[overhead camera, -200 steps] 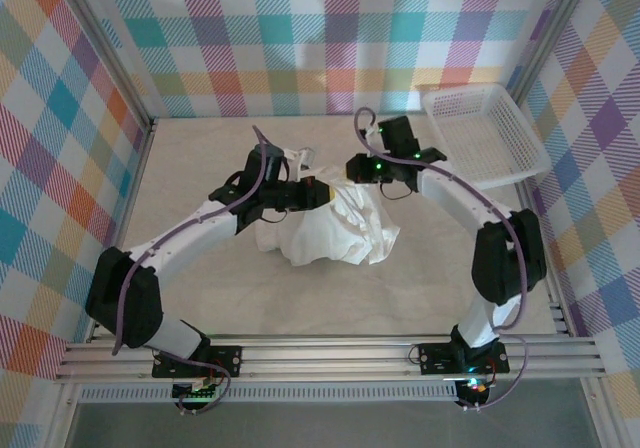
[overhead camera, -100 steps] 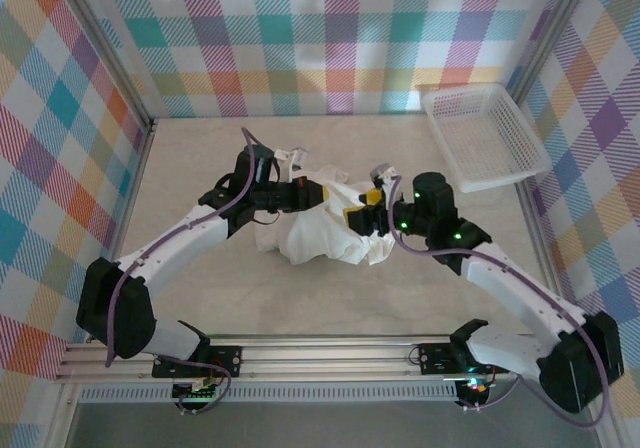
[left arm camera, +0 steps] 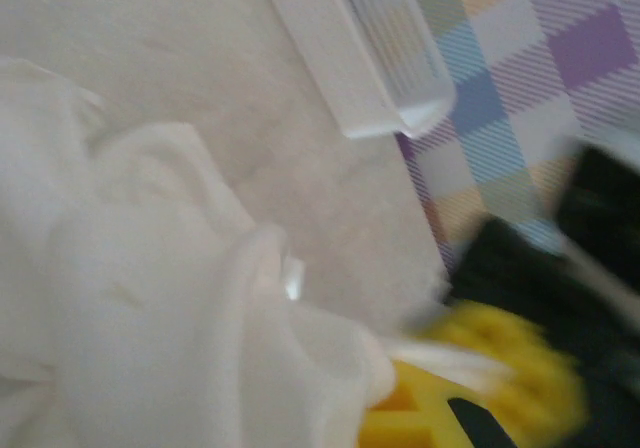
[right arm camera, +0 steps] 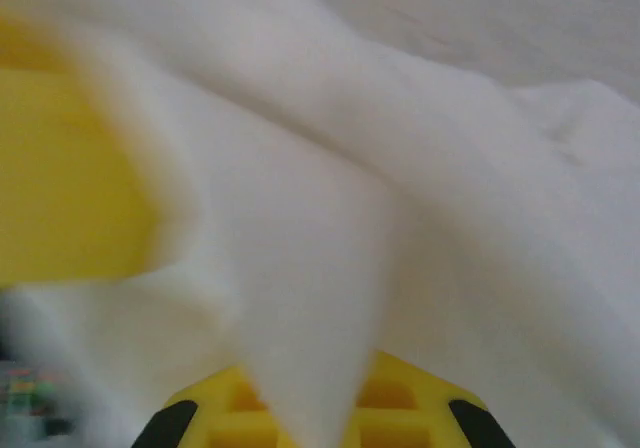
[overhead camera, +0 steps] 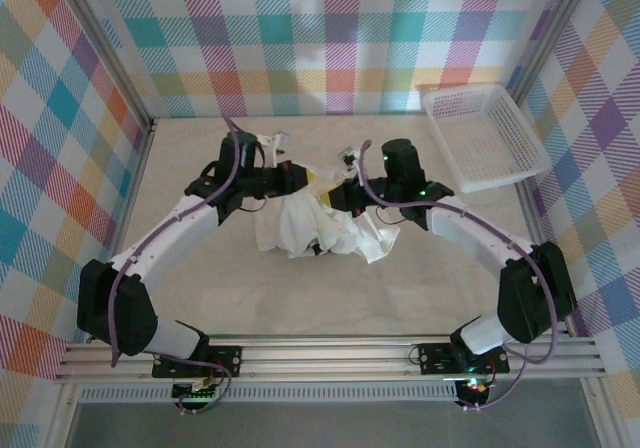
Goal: Fold the inside-out t-shirt
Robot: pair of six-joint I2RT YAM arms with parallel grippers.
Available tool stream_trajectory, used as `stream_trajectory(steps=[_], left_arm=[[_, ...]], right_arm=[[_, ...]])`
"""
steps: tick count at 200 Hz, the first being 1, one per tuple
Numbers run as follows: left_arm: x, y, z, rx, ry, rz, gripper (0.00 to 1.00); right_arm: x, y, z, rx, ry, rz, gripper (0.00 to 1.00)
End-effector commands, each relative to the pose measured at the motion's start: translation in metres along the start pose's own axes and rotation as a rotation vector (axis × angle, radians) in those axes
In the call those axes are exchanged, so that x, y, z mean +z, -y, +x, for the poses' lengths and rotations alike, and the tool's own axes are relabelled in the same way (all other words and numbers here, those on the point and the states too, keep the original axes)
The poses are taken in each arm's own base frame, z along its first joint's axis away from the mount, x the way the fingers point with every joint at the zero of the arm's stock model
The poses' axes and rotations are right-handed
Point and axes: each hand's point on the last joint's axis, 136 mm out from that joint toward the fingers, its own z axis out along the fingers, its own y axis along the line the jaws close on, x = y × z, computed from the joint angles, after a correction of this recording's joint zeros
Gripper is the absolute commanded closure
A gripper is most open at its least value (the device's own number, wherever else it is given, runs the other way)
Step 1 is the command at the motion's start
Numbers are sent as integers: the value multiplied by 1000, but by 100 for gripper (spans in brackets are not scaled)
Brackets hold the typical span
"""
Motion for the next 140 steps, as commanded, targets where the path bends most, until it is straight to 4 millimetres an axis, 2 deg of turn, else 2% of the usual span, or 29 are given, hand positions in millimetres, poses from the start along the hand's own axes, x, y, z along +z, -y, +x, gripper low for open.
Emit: stream_trajectory(steps=[1,8,18,33,49,63,66,77,88,105,124,140], left_arm=[[4,-72,-11,-25,25,-195,100],[6,-75,-13,-23,25,-190,100],[8,-73,-15,-11,23,-177,90],[6,-65,-15,0,27,-148,75],[-11,-57,-12,30,45,-153,59],[-32,-61,-4,41,66,-214,48],[-38,-65,3,28,53,-242,47],[-56,-69,16,11,57,-296,45],[-68,-65,27,-9,68,-296,43],[-79,-38,36,-34,101,-201,43],[-74,-4,46,25,97,-120,45],[-55,7,54,75,47,-97,44]], right_arm=[[-30,-88,-15,79,-32,-391,100],[-33,-91,-18,86,-27,-395,100],[-34,-93,-23,77,-11,-378,100],[-34,-85,-32,63,25,-307,100],[-33,-67,-38,81,53,-234,100],[-35,-50,-44,135,80,-186,100],[-36,-47,-45,145,86,-182,100],[-37,-38,-47,168,100,-170,100],[-35,-34,-46,171,96,-161,100],[-33,-30,-45,178,87,-159,100],[-30,-28,-44,191,74,-167,100],[-29,-29,-45,202,64,-180,100]])
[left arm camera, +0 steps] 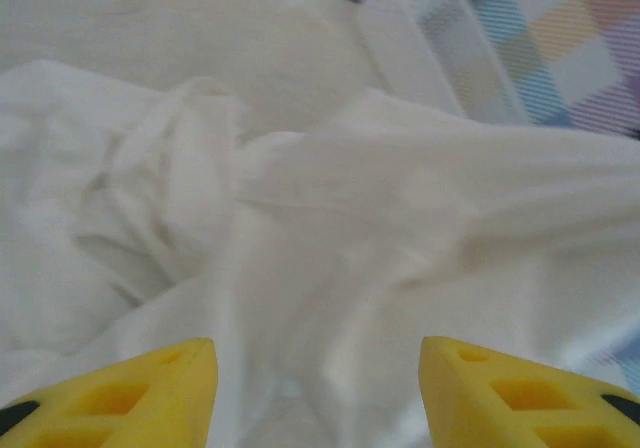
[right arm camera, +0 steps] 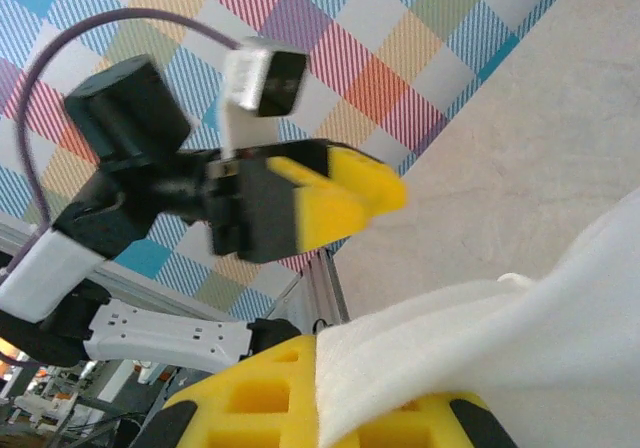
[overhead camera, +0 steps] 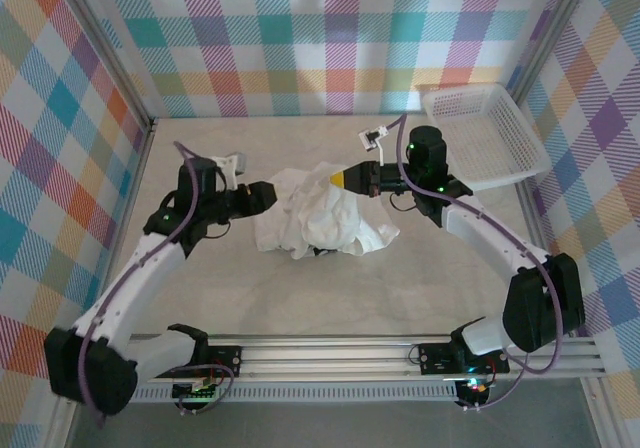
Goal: Fold the inside-out t-shirt
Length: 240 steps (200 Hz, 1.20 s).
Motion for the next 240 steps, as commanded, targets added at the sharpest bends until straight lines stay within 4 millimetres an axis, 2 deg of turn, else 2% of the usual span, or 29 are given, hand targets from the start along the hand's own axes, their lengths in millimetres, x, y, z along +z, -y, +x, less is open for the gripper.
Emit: stream_trajectory(steps=[1,28,35,65,72,80,84,87,91,98,112,131,143,148,155,166,183,200,212,227,240], left_arm=[[23,18,18,29,-73,40,44],[60,16,18,55,-138,19,41],[68,22,8,68,-111,43,40],[98,36,-11,66,-114,84,38],[99,41,-15,59,-106,106,43],[99,49,-19,52,-94,144,56],[98,55,-21,51,-90,169,68],[96,59,-22,47,-88,190,84],[94,64,-23,43,-86,218,100],[88,74,-26,25,-82,267,100],[71,91,-32,-4,-70,338,100],[43,115,-40,-27,-53,408,100],[28,126,-43,-28,-39,441,100],[23,128,-45,-29,-34,446,100],[18,130,-46,-27,-27,447,100],[14,130,-45,-21,-21,437,100],[18,122,-41,-20,-33,405,100],[27,117,-35,-29,-59,402,100],[33,117,-33,-33,-71,414,100],[36,120,-31,-24,-87,430,100],[37,126,-30,4,-101,452,100]], right_arm=[[2,-14,-9,-29,-10,-47,100],[4,-27,-6,-44,-38,-87,100],[6,-30,-3,-50,-50,-97,100],[9,-36,7,-28,-102,-130,100],[10,-34,8,-18,-109,-130,100],[10,-30,8,-10,-108,-111,100],[9,-26,7,-3,-102,-90,100],[8,-21,6,4,-95,-69,100],[6,-13,3,15,-80,-35,100],[0,7,-1,44,-47,39,99],[-25,58,-8,114,28,189,98],[-57,127,4,164,59,346,97],[-64,148,9,216,50,345,86],[-63,151,10,235,40,331,74],[-61,150,10,250,24,321,60],[-64,147,8,231,30,369,50],[-88,142,5,142,109,549,43],[-103,116,4,23,193,616,40],[-95,95,11,-100,192,616,38],[-71,69,25,-299,122,583,35],[-51,57,32,-425,67,557,30]])
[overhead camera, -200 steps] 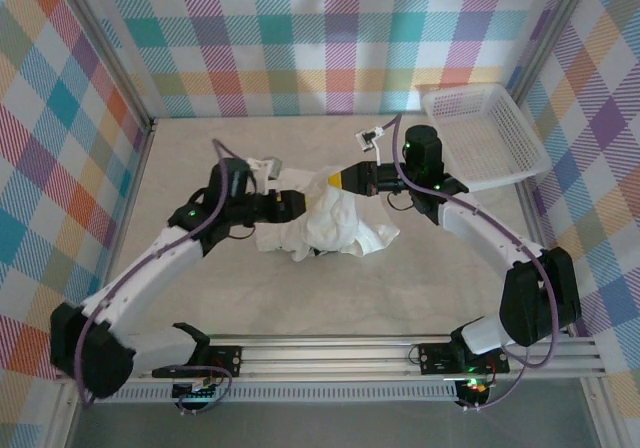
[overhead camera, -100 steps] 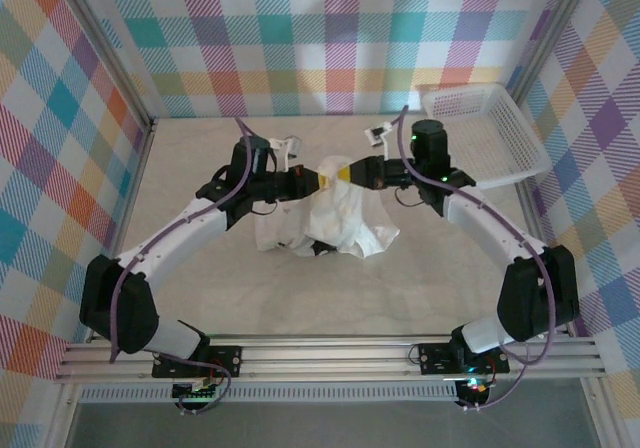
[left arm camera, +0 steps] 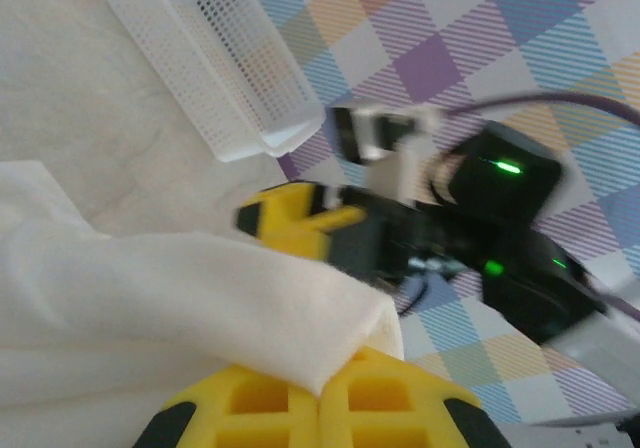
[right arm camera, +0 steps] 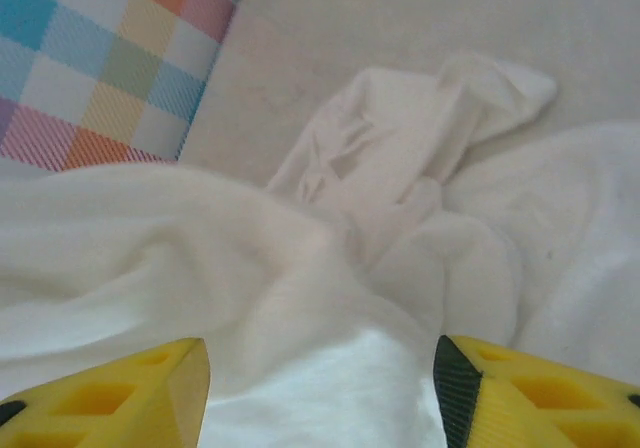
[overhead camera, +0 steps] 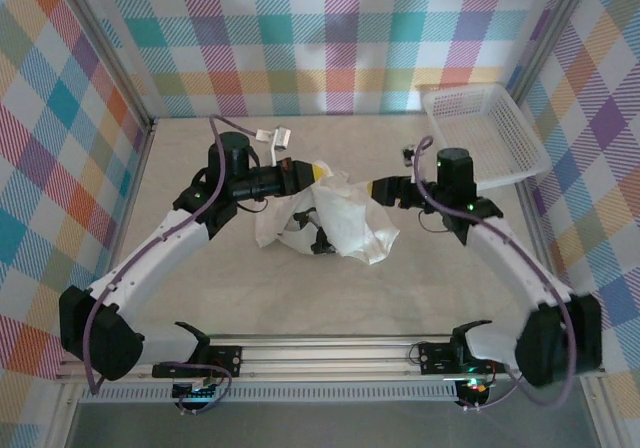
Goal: Fold the inside-out t-shirt
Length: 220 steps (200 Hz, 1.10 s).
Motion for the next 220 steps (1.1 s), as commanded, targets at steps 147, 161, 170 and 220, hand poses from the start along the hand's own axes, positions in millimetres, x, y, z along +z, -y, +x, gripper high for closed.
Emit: stream_trajectory(steps=[147,161,170,220], left_arm=[[-64,-74,39,69,47,-380,57],[-71,-64,35,112,58,-371,49],[-78,-56,31,156,71,-376,48],[-60,4,55,516,-164,-348,45]], right_arm=[[30,-103,21,-317,-4,-408,100],[33,-99,26,-318,-28,-397,100],[35,-96,28,-313,-42,-389,100],[47,-91,32,-280,-142,-381,100]])
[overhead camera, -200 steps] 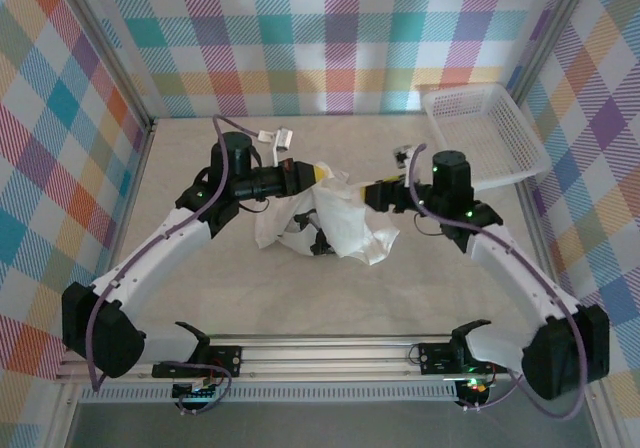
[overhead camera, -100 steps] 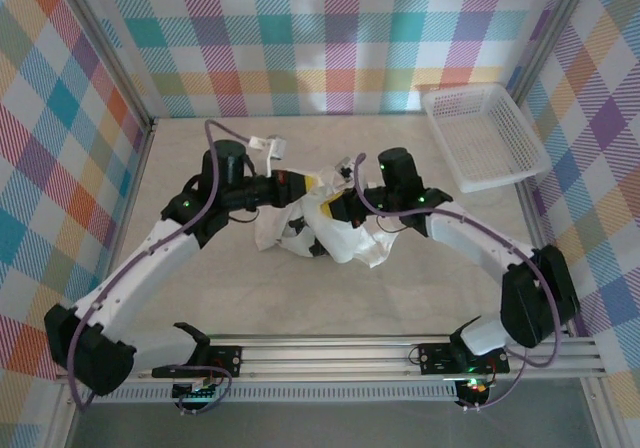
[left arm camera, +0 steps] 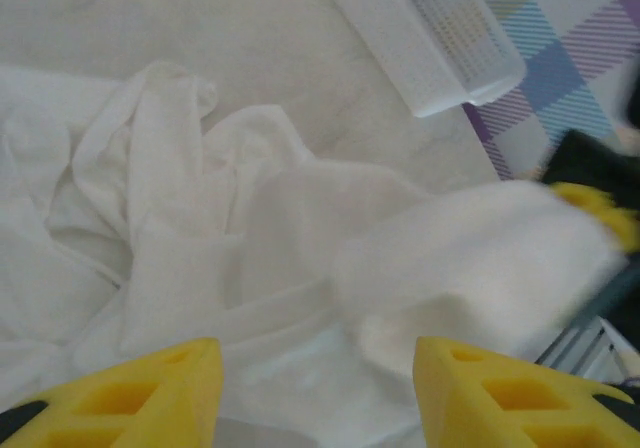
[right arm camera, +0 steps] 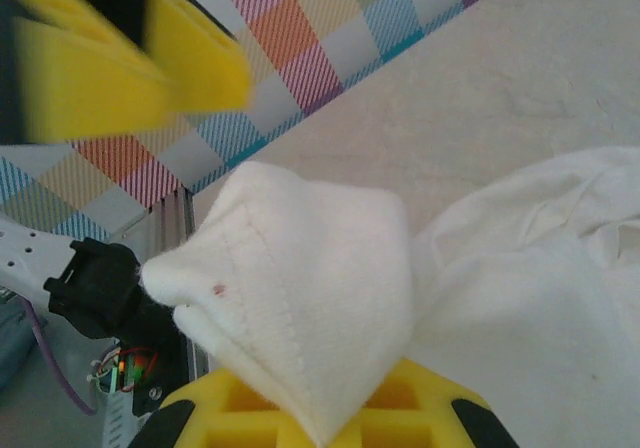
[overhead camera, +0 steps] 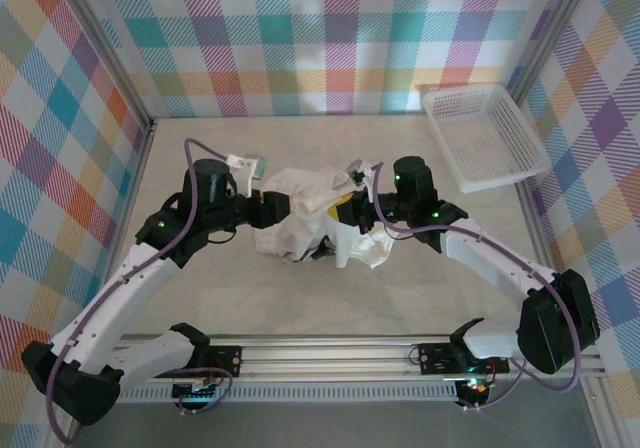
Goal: Fold the inside-out t-shirt
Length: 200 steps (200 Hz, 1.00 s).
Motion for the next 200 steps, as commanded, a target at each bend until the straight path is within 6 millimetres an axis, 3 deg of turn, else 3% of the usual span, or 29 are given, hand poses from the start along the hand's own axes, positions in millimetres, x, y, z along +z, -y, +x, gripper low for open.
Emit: stream_trajectory(steps=[1,22,61,75,83,97,130,140,174,188,200], left_arm=[[2,35,10,252,-111,29,46],[22,35,18,323,-186,-24,44],[43,3,-5,318,-122,-226,41],[49,5,-7,317,-123,-216,42],[54,7,-7,318,-128,-201,47],[59,7,-6,311,-133,-189,66],[57,13,-12,283,-98,-150,100],[52,18,-18,261,-71,-122,100],[34,37,-49,-37,30,159,100],[32,41,-54,-124,31,245,100],[34,42,-50,-149,5,268,100]], right_arm=[[1,-7,-10,-22,-19,-43,100],[3,-12,-13,-7,-20,-76,100],[2,-25,-12,4,-29,-140,100],[1,-27,-10,10,-37,-155,100],[1,-27,-9,18,-42,-155,100],[2,-26,-7,28,-48,-155,100],[4,-22,1,54,-72,-144,100],[6,-17,8,66,-93,-132,100],[18,17,67,74,-252,18,82],[17,16,70,79,-260,31,61],[13,15,63,59,-224,60,51]])
